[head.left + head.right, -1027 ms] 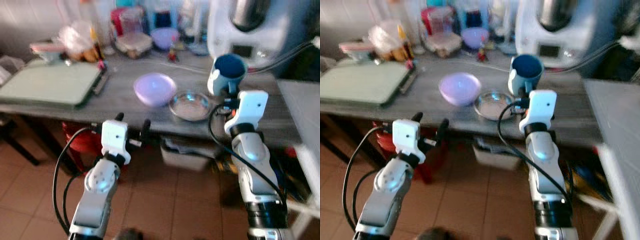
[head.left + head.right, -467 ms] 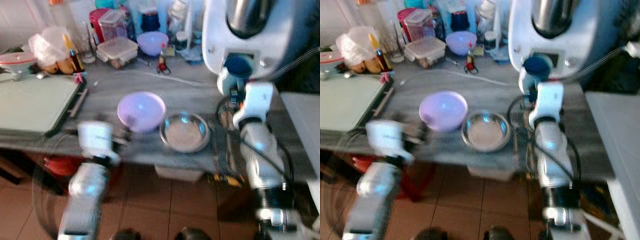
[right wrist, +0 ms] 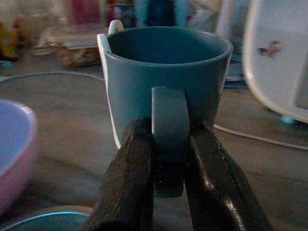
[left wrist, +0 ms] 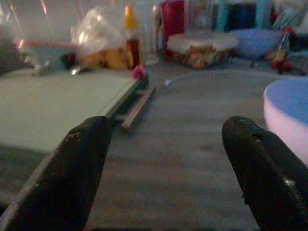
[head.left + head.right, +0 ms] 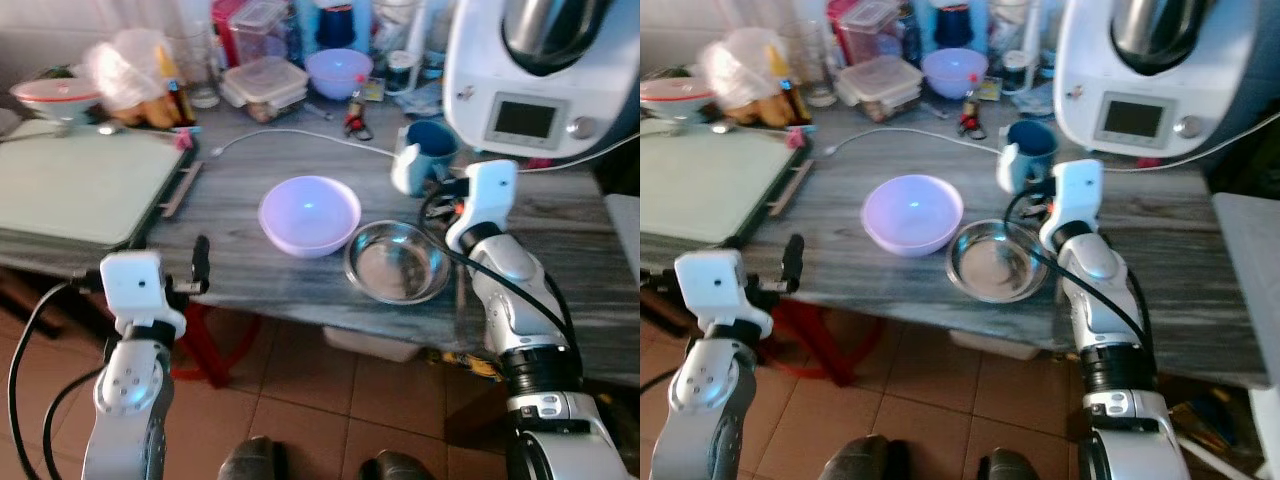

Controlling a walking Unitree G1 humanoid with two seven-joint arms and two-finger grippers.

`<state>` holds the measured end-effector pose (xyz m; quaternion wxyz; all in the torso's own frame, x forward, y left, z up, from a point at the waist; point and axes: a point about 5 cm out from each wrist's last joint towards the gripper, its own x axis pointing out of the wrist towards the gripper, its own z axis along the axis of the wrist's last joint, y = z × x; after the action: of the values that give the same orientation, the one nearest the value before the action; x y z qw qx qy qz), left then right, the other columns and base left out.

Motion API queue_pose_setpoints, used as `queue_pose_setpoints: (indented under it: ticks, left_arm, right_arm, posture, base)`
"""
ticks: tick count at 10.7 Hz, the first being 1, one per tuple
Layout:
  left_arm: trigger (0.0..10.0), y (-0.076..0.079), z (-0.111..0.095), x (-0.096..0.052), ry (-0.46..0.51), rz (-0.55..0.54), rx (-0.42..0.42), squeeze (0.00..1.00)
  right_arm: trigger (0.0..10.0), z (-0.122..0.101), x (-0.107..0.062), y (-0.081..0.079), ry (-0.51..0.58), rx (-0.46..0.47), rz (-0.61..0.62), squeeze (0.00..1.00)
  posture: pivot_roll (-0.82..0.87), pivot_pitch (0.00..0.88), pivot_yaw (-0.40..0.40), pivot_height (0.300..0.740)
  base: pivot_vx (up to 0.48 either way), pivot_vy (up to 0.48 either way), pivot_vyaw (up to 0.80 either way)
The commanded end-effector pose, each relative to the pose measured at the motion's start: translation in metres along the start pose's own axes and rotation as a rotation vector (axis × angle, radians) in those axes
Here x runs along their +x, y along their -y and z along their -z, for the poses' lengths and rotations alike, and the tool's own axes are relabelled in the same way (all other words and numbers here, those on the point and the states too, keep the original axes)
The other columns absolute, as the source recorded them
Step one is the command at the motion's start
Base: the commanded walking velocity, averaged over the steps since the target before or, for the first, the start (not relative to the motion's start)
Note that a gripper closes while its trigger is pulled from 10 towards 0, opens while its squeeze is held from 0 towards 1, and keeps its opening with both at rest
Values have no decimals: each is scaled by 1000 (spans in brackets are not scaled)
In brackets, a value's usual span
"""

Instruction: Setting the table

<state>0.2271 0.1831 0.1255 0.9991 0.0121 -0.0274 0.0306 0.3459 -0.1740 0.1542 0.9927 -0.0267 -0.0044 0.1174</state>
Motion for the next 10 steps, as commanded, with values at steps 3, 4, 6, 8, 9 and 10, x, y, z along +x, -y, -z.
queue_pose_setpoints:
  ticks: [3,4,6,8,9,10]
  left_arm:
    - [10000,4,-5,-2,-4,22,-3,0]
    - [10000,4,-5,-2,-6,25,-5,0]
    - [10000,6,-5,-2,-11,33,-7,0]
    - [10000,8,-5,-2,-14,42,-14,0]
    - [10000,9,-4,-1,-15,44,-15,0]
    - [10000,10,-4,0,-15,46,-16,0]
  right_arm:
    - [10000,1,7,-4,-33,11,-67,0]
    - [10000,7,6,-3,-66,9,-62,0]
    - [10000,12,4,-3,-84,9,-61,0]
    - [10000,17,-4,-3,-99,0,-56,1000]
    - [10000,18,-8,-2,-104,3,-38,1000]
    - [10000,17,-16,-3,-96,-9,-33,1000]
  posture:
    - [68,125,42,740]
    - [69,129,41,740]
    - [68,132,41,740]
    - [60,130,38,740]
    - [51,128,36,740]
    - [45,127,34,740]
  base:
    - [0,0,0]
    - [0,0,0]
    - [0,0,0]
    - [0,0,0]
    - [0,0,0]
    - [0,0,0]
